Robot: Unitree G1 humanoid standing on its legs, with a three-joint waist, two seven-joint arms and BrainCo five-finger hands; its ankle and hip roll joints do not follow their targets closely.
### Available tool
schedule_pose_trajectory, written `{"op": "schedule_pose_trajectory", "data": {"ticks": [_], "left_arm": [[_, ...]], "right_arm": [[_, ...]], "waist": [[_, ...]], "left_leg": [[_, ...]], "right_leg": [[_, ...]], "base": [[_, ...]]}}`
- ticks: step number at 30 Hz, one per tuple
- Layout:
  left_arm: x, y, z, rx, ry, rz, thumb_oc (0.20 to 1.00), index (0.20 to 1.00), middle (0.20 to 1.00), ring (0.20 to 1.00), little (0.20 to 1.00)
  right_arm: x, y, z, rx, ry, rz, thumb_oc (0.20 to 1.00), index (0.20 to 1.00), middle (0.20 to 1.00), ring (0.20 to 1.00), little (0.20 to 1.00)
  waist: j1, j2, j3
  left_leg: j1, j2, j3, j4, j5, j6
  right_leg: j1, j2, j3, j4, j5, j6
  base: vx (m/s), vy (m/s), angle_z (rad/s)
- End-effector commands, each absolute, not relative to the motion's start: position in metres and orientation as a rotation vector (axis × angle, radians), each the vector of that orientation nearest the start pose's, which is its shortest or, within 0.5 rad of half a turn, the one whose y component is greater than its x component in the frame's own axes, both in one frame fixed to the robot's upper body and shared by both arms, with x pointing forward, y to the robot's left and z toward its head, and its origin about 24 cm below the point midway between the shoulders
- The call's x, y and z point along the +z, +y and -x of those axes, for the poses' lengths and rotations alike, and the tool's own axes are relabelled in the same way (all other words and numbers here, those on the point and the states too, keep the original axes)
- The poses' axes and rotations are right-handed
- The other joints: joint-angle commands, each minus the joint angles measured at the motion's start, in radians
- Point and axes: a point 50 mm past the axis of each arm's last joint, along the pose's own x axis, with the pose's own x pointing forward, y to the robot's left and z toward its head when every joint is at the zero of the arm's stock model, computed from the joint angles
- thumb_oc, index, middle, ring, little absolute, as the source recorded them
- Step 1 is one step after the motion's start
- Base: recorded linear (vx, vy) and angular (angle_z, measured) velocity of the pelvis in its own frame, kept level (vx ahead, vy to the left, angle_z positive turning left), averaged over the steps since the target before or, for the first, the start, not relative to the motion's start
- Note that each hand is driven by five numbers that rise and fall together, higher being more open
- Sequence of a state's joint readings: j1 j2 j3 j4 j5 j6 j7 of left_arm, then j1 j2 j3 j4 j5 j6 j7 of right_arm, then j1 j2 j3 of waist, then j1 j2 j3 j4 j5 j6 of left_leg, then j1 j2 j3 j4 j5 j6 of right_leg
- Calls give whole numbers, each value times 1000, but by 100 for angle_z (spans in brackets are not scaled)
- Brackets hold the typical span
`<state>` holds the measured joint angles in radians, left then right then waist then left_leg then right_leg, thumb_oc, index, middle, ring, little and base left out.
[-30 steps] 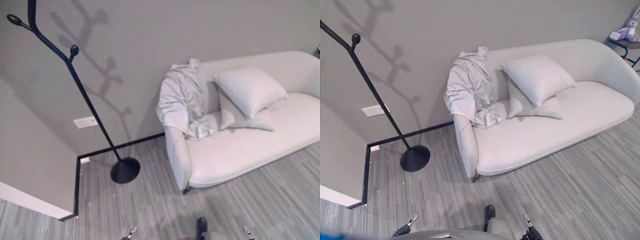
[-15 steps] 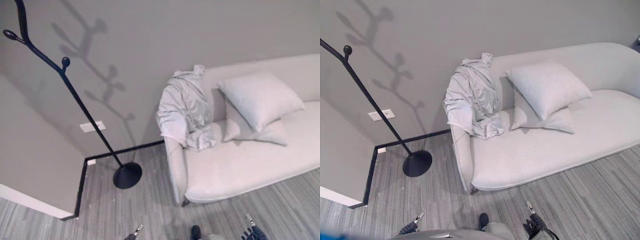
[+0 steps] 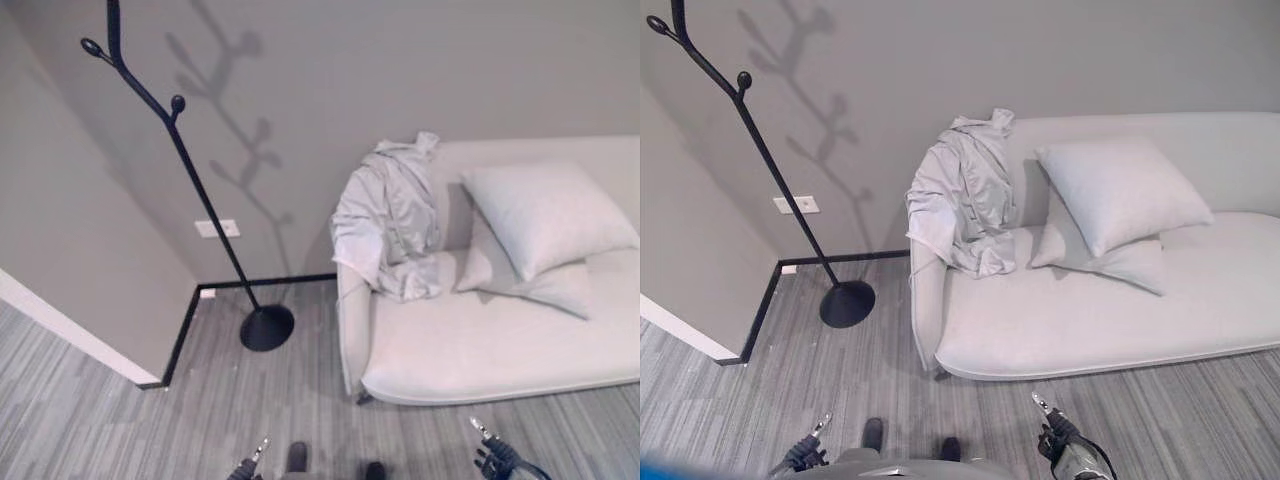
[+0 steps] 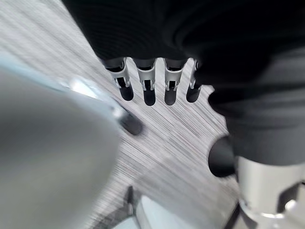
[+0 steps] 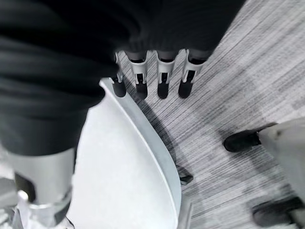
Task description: Hang the clothes on the sofa on the clothes rack.
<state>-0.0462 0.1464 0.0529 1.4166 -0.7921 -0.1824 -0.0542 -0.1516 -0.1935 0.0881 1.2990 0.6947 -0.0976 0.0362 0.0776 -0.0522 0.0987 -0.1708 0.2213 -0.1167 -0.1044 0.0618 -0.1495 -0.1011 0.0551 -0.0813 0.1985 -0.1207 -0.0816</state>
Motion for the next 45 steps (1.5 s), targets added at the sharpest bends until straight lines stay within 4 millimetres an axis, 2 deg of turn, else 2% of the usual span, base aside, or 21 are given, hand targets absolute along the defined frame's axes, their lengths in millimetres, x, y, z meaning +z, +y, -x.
{"op": "schedule_pose_trajectory", "data": {"ticks": [1, 3, 5, 6, 8, 10, 12, 14, 15, 17, 22, 25, 26, 30, 32, 33, 35, 36, 39, 42, 45], "left_arm": [[-167, 223, -78, 702, 1020, 547, 1000, 1000, 1000, 1000, 1000], [-168, 220, -76, 673, 1038, 514, 1000, 1000, 1000, 1000, 1000], [-168, 218, -76, 647, 1054, 495, 1000, 1000, 1000, 1000, 1000], [-168, 221, -77, 622, 1065, 458, 1000, 1000, 1000, 1000, 1000], [-166, 224, -80, 583, 1067, 405, 1000, 1000, 1000, 1000, 1000], [-163, 228, -91, 521, 1056, 324, 1000, 1000, 1000, 1000, 1000], [-155, 232, -116, 483, 987, 277, 1000, 1000, 1000, 1000, 1000], [-153, 235, -121, 516, 970, 285, 1000, 1000, 1000, 1000, 1000], [-153, 235, -121, 516, 970, 285, 1000, 1000, 1000, 1000, 1000], [-154, 237, -117, 587, 964, 330, 1000, 1000, 1000, 1000, 1000], [-154, 232, -121, 591, 948, 348, 1000, 1000, 1000, 1000, 1000], [-155, 226, -119, 608, 946, 372, 1000, 1000, 1000, 1000, 1000], [-158, 224, -110, 662, 956, 435, 1000, 1000, 1000, 1000, 1000], [-158, 233, -103, 748, 951, 464, 1000, 1000, 1000, 1000, 1000], [-154, 242, -110, 688, 933, 370, 1000, 1000, 1000, 1000, 1000], [-154, 242, -110, 688, 932, 371, 1000, 1000, 1000, 1000, 1000], [-149, 249, -119, 672, 902, 338, 1000, 1000, 1000, 1000, 1000], [-148, 250, -121, 658, 895, 326, 1000, 1000, 1000, 1000, 1000], [-149, 250, -119, 641, 915, 307, 1000, 1000, 1000, 1000, 1000], [-152, 246, -110, 599, 965, 258, 1000, 1000, 1000, 1000, 1000], [-154, 247, -105, 596, 984, 242, 1000, 1000, 1000, 1000, 1000]], "right_arm": [[-147, -220, -146, -349, 948, -264, 1000, 1000, 1000, 1000, 1000], [-142, -218, -157, -308, 912, -241, 1000, 1000, 1000, 1000, 1000], [-141, -217, -159, -300, 907, -234, 1000, 1000, 1000, 1000, 1000], [-144, -213, -155, -282, 937, -217, 1000, 1000, 1000, 1000, 1000], [-145, -211, -154, -265, 943, -200, 1000, 1000, 1000, 1000, 1000], [-143, -207, -162, -235, 930, -168, 1000, 1000, 1000, 1000, 1000], [-122, -198, -200, -157, 800, -78, 1000, 1000, 1000, 1000, 1000], [-99, -190, -231, -100, 665, 1, 1000, 1000, 1000, 1000, 1000], [-99, -190, -231, -100, 665, 1, 1000, 1000, 1000, 1000, 1000], [-69, -186, -259, -65, 506, 55, 1000, 1000, 1000, 1000, 1000], [-37, -189, -283, -61, 347, 203, 1000, 1000, 1000, 1000, 1000], [-28, -198, -286, -103, 310, 310, 1000, 1000, 1000, 1000, 1000], [-20, -209, -292, -151, 279, 422, 1000, 1000, 1000, 1000, 1000], [-5, -221, -302, -242, 222, 540, 1000, 1000, 1000, 1000, 1000], [16, -231, -315, -258, 123, 782, 1000, 1000, 1000, 1000, 1000], [17, -231, -315, -258, 122, 782, 1000, 1000, 1000, 1000, 1000], [32, -237, -325, -236, 78, 923, 1000, 1000, 1000, 1000, 1000], [42, -238, -334, -317, 62, 889, 1000, 1000, 1000, 1000, 1000], [42, -236, -337, -301, 63, 935, 1000, 1000, 1000, 1000, 1000], [39, -227, -340, -286, 70, 972, 1000, 1000, 1000, 1000, 1000], [39, -222, -342, -283, 64, 983, 1000, 1000, 1000, 1000, 1000]], "waist": [[-21, -49, -26], [-3, -25, -49], [2, -21, -55], [1, -18, -70], [3, -23, -77], [4, -35, -81], [7, -49, -53], [6, -56, -34], [6, -55, -35], [9, -65, -21], [23, -86, 2], [29, -86, 8], [43, -83, 16], [64, -81, 11], [83, -72, 16], [81, -73, 13], [90, -74, 18], [103, -75, 2], [106, -74, -5], [107, -58, -20], [109, -40, -22]], "left_leg": [[-71, -86, 23, 17, 23, 45], [-49, -74, 43, 17, 47, 39], [-31, -76, 58, 17, 60, 40], [-6, -87, 82, 24, 74, 45], [4, -103, 94, 38, 67, 53], [-28, -127, 117, 120, 32, 68], [-138, -160, 135, 274, -35, 85], [-199, -169, 143, 349, -72, 88], [-202, -168, 142, 353, -74, 89], [-239, -166, 156, 408, -113, 99], [-301, -157, 157, 488, -153, 104], [-318, -162, 148, 521, -173, 109], [-312, -165, 150, 540, -198, 123], [-320, -173, 158, 548, -205, 136], [-333, -189, 155, 568, -229, 145], [-336, -190, 155, 563, -224, 146], [-344, -203, 151, 575, -240, 154], [-344, -228, 132, 546, -231, 166], [-326, -245, 120, 513, -222, 177], [-215, -279, 93, 365, -185, 202], [-134, -285, 85, 277, -155, 214]], "right_leg": [[248, -118, 90, -255, 41, 121], [294, -146, 118, -261, 20, 140], [306, -166, 122, -260, 20, 149], [312, -204, 122, -253, 26, 164], [305, -226, 124, -248, 34, 176], [286, -261, 125, -247, 55, 196], [231, -297, 125, -241, 69, 207], [199, -305, 132, -243, 77, 209], [197, -305, 132, -243, 77, 209], [174, -314, 142, -253, 87, 213], [153, -307, 144, -265, 89, 212], [162, -308, 137, -270, 83, 214], [179, -316, 130, -266, 77, 219], [160, -336, 119, -250, 117, 235], [157, -350, 98, -251, 121, 239], [152, -350, 98, -251, 122, 239], [154, -359, 80, -255, 124, 248], [147, -368, 77, -254, 175, 251], [146, -375, 76, -244, 206, 254], [119, -388, 78, -132, 301, 254], [90, -382, 72, -37, 349, 246]], "base": [[305, 196, -47], [499, 382, -18], [374, 327, -82], [318, 309, -96], [261, 253, -35], [124, 180, -49], [-15, 161, -64], [-52, 75, -10], [-23, 58, 12], [24, 56, 1], [33, -8, -15], [89, 31, 2], [103, 53, 4], [108, 65, 2], [98, 86, 2], [67, 64, 9], [109, 86, 13], [118, 93, 21], [146, 112, 21], [165, 156, 32], [139, 151, 8]]}}
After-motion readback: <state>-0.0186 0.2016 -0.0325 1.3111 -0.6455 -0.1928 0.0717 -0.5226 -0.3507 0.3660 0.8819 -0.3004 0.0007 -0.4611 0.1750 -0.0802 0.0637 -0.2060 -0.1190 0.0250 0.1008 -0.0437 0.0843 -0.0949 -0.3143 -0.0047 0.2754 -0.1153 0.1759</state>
